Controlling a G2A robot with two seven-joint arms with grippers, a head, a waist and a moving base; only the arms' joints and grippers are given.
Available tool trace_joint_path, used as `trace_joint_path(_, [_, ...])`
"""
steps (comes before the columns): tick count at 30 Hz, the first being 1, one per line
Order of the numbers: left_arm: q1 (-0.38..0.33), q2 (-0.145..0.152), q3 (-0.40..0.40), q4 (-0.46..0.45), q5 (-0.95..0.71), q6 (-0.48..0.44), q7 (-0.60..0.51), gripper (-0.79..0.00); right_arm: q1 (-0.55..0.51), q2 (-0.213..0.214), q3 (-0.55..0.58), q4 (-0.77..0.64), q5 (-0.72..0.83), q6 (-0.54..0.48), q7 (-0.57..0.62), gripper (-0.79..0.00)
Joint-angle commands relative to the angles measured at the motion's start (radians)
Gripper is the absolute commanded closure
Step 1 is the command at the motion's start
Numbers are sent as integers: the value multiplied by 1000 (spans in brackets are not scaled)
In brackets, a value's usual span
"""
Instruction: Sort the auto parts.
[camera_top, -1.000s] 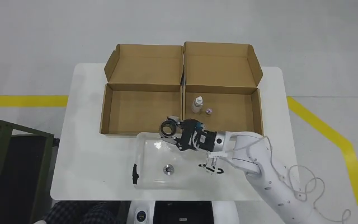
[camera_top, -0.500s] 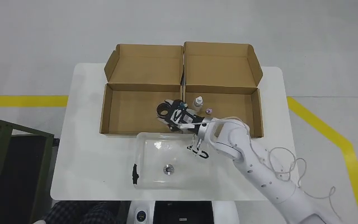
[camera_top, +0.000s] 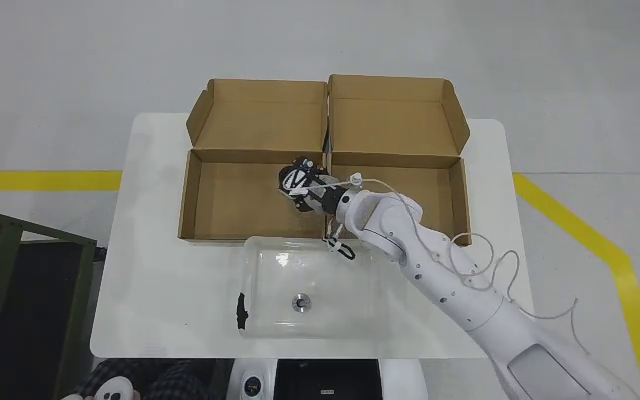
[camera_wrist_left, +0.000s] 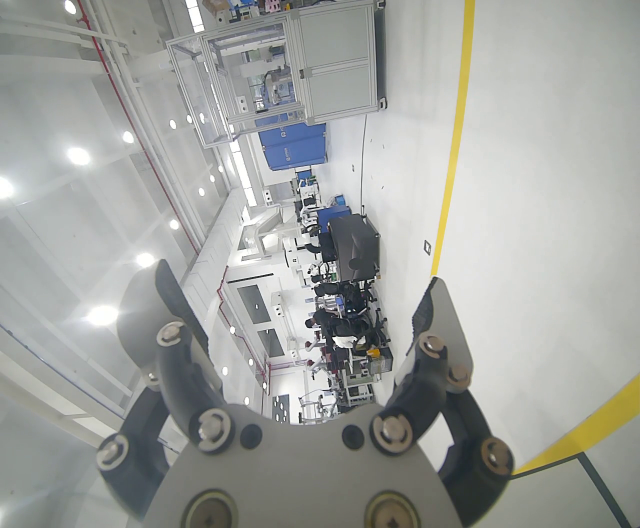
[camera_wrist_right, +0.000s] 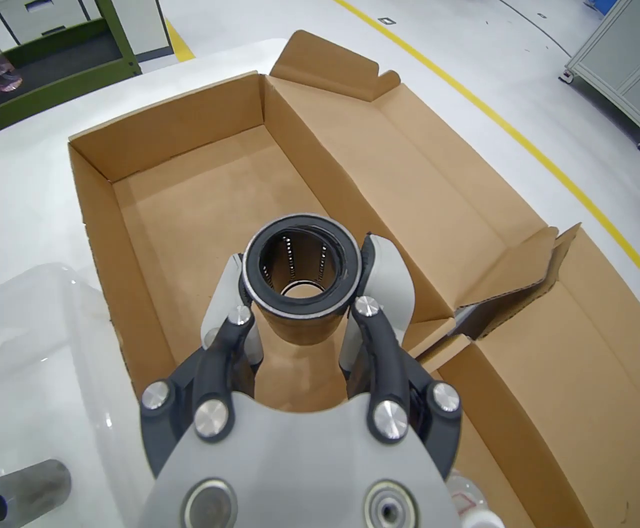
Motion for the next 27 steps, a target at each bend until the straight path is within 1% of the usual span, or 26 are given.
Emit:
trace_joint_path(1, [0,0,0,0,0,0,0,-785,11,-8,-8,18,-7,12,4,0])
trace_joint_path(10, [0,0,0,0,0,0,0,-785,47,-44,-41,101,-43,52,27,0])
trace_joint_path(14, [0,0,0,0,0,0,0,-785,54,-59,-52,136,-56,65,32,-52])
trace_joint_path(15, [0,0,0,0,0,0,0,-785,56,-62,-54,143,-60,67,33,-74])
trace_joint_path(17, [0,0,0,0,0,0,0,-785,57,-67,-56,154,-67,72,34,-160])
trace_joint_path(21, [0,0,0,0,0,0,0,-785,60,-78,-57,172,-75,74,35,-302])
trace_joint_path(24, [0,0,0,0,0,0,0,-785,61,-84,-55,183,-82,74,36,-354])
trace_joint_path(27, [0,0,0,0,0,0,0,-785,62,-90,-52,193,-88,70,38,-372])
